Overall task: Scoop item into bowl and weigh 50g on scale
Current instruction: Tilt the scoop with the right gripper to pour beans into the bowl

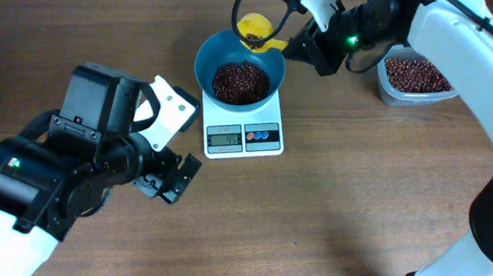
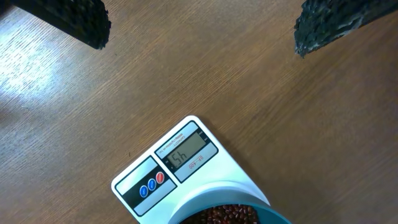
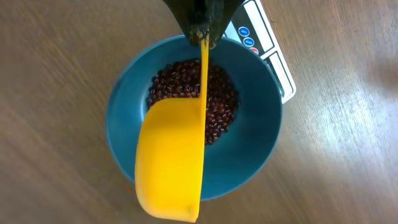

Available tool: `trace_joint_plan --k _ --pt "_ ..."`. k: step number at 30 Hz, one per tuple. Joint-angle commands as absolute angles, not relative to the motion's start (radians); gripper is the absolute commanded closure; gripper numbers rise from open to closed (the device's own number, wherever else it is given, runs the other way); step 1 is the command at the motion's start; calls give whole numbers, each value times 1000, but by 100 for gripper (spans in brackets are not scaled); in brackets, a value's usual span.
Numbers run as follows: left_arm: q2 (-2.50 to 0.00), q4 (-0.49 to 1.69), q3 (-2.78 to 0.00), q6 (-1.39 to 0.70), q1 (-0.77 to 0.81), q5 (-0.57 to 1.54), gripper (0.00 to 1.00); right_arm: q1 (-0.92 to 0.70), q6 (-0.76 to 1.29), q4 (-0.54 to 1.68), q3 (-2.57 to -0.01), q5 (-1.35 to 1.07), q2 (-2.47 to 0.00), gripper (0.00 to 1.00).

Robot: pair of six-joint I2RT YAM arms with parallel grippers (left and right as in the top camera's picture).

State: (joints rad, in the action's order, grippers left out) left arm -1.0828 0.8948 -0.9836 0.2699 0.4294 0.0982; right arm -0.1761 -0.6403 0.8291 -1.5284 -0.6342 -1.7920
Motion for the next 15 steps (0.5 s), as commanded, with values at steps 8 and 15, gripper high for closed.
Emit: trace_joint_plan --k 8,15 --pt "-1083 896 -981 286 426 109 2 -242 -685 822 -1539 -474 -1734 96" --pt "-1083 896 -981 286 425 109 2 -255 -684 812 -1539 -473 -1734 96"
